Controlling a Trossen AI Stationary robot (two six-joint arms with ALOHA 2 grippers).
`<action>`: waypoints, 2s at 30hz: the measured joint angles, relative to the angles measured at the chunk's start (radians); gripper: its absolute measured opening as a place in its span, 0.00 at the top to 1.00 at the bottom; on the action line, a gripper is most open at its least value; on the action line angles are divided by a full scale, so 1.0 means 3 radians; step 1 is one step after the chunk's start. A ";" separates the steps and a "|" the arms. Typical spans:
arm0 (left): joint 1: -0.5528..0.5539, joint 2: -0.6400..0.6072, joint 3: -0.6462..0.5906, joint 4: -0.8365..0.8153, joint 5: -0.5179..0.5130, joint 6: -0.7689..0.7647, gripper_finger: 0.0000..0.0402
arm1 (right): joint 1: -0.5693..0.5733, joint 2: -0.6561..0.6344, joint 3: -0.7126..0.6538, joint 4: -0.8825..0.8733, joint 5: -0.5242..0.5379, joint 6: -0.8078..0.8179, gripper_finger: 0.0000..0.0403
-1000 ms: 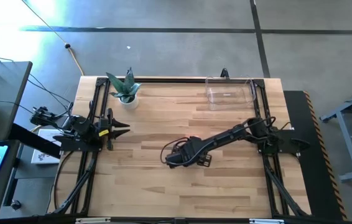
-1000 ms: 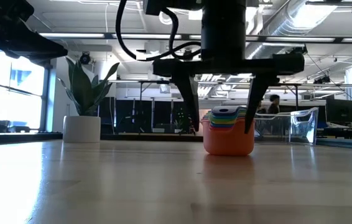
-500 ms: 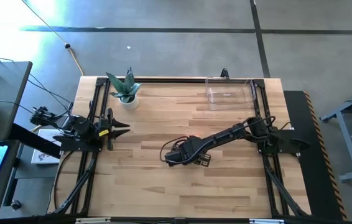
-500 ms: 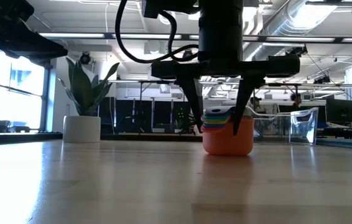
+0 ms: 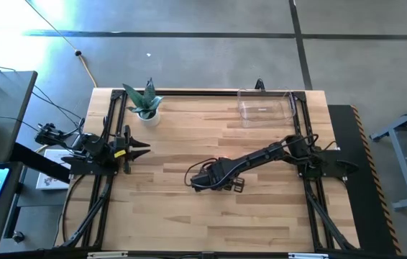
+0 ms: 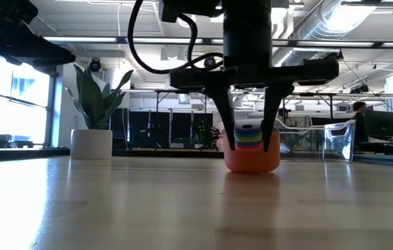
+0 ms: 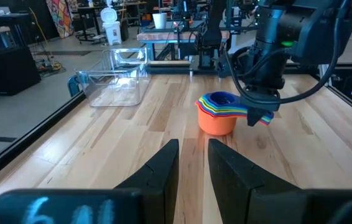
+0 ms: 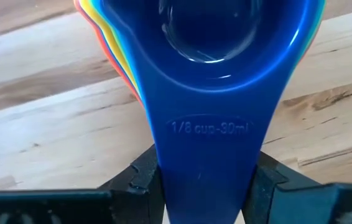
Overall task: Nest measuring cups in basket
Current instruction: Put the nested measuring cups into the transparent bin
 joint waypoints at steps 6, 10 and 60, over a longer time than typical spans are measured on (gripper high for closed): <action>0.0000 0.0000 0.0000 0.0000 0.0000 0.0000 0.81 | 0.0001 -0.0001 0.0000 -0.0025 -0.0087 -0.0103 0.68; -0.0001 0.0000 0.0000 0.0000 0.0000 0.0000 0.81 | 0.0001 -0.0001 0.0000 -0.0025 -0.0125 -0.0168 0.68; -0.0001 0.0000 0.0000 0.0001 0.0000 0.0000 0.81 | 0.0013 -0.0001 0.0176 -0.0082 0.0106 -0.0710 0.68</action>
